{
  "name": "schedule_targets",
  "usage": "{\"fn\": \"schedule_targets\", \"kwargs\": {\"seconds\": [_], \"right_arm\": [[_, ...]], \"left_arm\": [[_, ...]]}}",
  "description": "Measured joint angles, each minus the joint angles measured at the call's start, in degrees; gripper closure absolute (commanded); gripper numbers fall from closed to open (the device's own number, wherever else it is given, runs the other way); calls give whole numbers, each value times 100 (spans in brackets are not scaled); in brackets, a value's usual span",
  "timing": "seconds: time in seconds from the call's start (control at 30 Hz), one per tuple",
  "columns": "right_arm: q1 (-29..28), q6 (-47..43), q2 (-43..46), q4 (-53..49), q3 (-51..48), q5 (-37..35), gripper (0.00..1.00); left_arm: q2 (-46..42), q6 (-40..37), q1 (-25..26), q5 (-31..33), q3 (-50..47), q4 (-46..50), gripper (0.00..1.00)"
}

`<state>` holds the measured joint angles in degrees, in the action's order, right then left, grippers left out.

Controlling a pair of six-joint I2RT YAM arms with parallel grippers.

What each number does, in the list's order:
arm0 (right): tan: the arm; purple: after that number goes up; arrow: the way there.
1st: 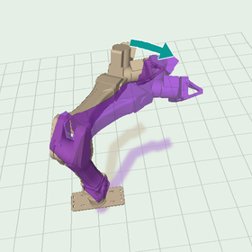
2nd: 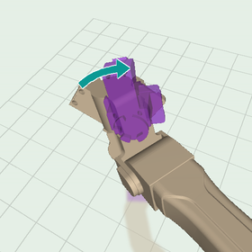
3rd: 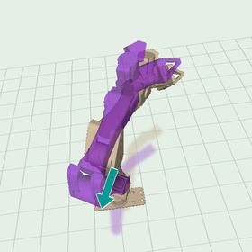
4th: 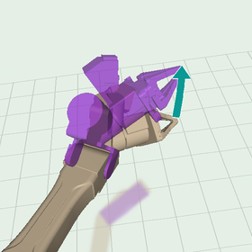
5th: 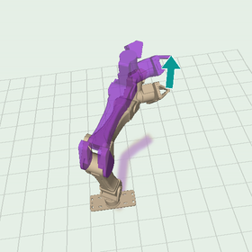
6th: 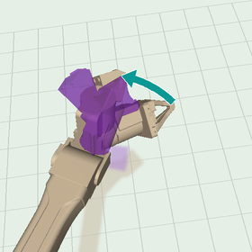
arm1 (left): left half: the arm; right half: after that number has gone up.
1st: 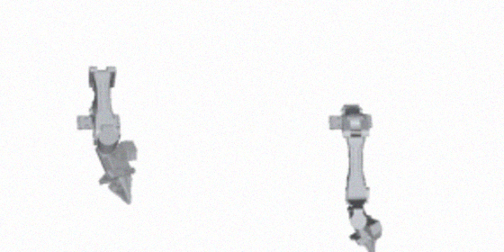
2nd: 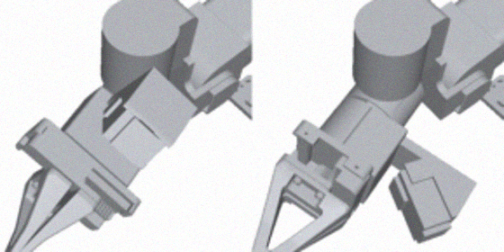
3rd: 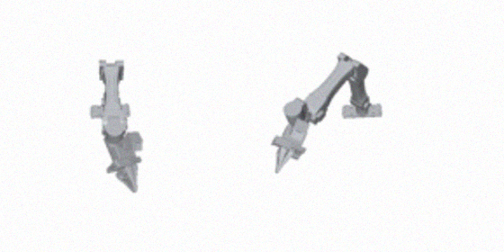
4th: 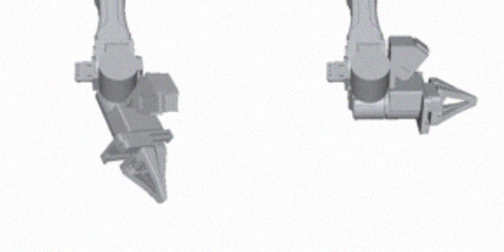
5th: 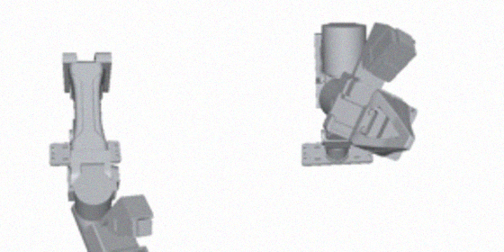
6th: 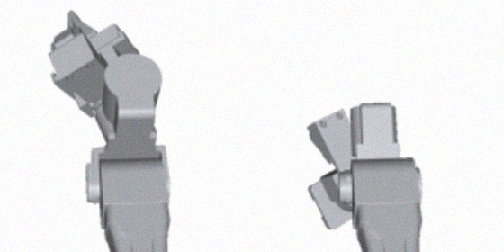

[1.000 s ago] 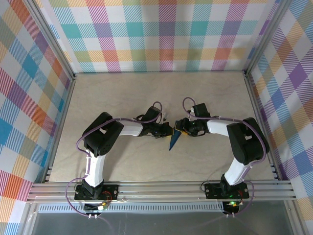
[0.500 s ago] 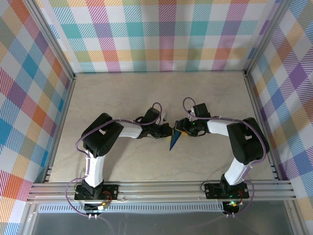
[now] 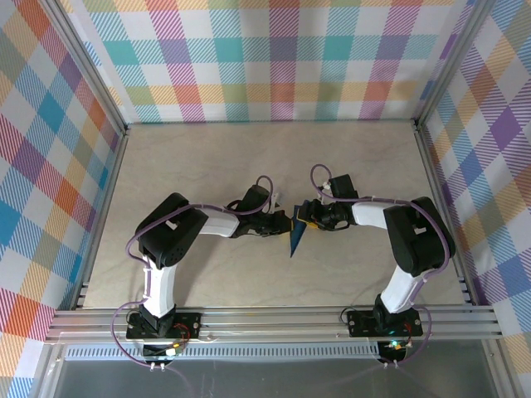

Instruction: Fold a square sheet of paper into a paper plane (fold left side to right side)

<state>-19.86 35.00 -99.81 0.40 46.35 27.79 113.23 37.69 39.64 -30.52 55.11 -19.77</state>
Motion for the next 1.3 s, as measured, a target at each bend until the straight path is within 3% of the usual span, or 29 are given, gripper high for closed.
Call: {"fn": "schedule_targets", "kwargs": {"seconds": [1.3], "right_arm": [[55, -212, -107, -122, 111, 227, 57]], "left_arm": [[-264, 33, 90, 155, -96, 11, 100]]}}
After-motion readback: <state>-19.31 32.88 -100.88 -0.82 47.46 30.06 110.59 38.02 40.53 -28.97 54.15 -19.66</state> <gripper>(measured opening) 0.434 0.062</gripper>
